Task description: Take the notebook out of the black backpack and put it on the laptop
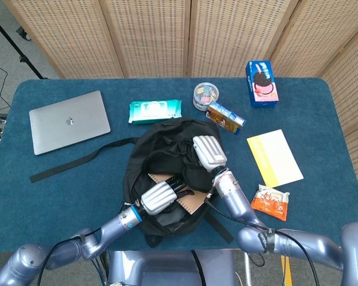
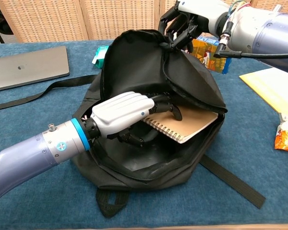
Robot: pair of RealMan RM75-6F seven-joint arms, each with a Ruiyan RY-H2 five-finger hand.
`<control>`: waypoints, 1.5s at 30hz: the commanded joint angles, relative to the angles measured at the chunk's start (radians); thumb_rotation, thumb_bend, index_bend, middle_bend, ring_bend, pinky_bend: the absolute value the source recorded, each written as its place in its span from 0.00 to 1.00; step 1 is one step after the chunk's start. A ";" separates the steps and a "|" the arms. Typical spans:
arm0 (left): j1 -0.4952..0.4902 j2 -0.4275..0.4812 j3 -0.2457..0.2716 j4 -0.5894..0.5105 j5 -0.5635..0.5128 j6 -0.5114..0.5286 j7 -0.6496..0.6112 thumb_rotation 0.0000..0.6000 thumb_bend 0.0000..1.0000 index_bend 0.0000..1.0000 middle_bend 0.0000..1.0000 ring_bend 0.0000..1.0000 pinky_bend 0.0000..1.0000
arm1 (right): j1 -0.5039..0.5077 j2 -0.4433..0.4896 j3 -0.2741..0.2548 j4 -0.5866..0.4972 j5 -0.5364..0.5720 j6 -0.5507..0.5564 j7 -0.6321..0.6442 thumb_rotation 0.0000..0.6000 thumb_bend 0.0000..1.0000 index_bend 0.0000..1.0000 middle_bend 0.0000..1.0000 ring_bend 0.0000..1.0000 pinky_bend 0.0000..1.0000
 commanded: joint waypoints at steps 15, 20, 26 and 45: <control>0.035 -0.065 -0.011 0.109 0.014 0.156 -0.006 1.00 0.59 0.71 0.48 0.40 0.45 | -0.015 0.029 -0.005 -0.035 -0.017 0.018 0.027 1.00 0.65 0.66 0.69 0.70 0.66; 0.040 -0.051 -0.011 0.106 0.022 0.199 -0.029 1.00 0.59 0.73 0.50 0.40 0.45 | -0.013 0.025 -0.006 -0.015 0.001 0.025 0.015 1.00 0.65 0.66 0.69 0.70 0.66; 0.048 -0.013 -0.006 0.074 0.029 0.237 -0.052 1.00 0.59 0.74 0.51 0.42 0.46 | -0.010 0.022 0.004 0.000 0.033 0.029 0.008 1.00 0.65 0.66 0.69 0.70 0.66; 0.085 0.116 -0.007 -0.173 0.039 0.344 -0.179 1.00 0.59 0.75 0.52 0.42 0.46 | -0.013 0.011 -0.001 0.054 0.076 -0.012 0.037 1.00 0.65 0.66 0.69 0.70 0.66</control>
